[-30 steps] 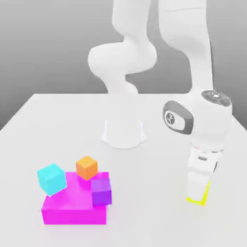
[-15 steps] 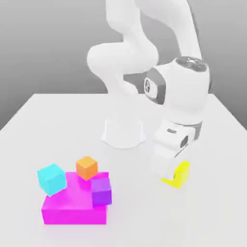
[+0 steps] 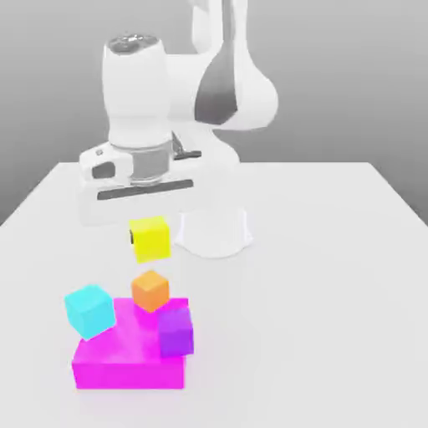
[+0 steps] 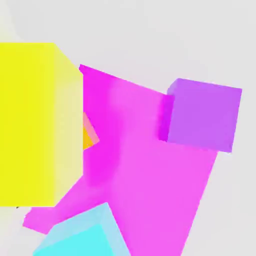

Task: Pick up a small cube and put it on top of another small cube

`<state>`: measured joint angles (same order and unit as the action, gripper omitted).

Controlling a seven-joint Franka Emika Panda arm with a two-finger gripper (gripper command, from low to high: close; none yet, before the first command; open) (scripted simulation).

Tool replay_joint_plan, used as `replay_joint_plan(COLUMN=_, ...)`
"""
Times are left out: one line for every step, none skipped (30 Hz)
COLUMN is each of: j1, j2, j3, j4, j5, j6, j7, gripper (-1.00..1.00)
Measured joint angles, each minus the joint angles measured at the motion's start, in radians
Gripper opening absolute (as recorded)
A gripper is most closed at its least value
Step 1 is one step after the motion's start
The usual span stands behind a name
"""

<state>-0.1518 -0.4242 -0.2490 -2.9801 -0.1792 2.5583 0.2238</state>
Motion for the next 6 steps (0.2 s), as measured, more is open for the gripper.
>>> replay_joint_plan(j1=0.001, j2=0.034, j3=-0.004, j4=-0.006, j5=0.0, j6=0.039, j7=-0.001, gripper=-1.0)
replay_joint_plan(j1=0.002, j2=0.068, j3=-0.007, j4=-0.011, j5=0.0, j6=0.079, j7=-0.002, gripper=-1.0)
replay_joint_plan(j1=0.003, j2=0.103, j3=-0.011, j4=-0.017, j5=0.0, j6=0.12, j7=-0.004, gripper=-1.0)
replay_joint_plan(j1=0.004, j2=0.122, j3=-0.013, j4=-0.019, j5=0.0, j6=0.141, j7=-0.004, gripper=1.0)
replay_joint_plan(j1=0.004, j2=0.122, j3=-0.013, j4=-0.019, j5=0.0, j6=0.141, j7=-0.004, gripper=1.0)
replay_joint_plan(j1=0.004, j2=0.122, j3=-0.013, j4=-0.019, j5=0.0, j6=0.141, j7=-0.004, gripper=1.0)
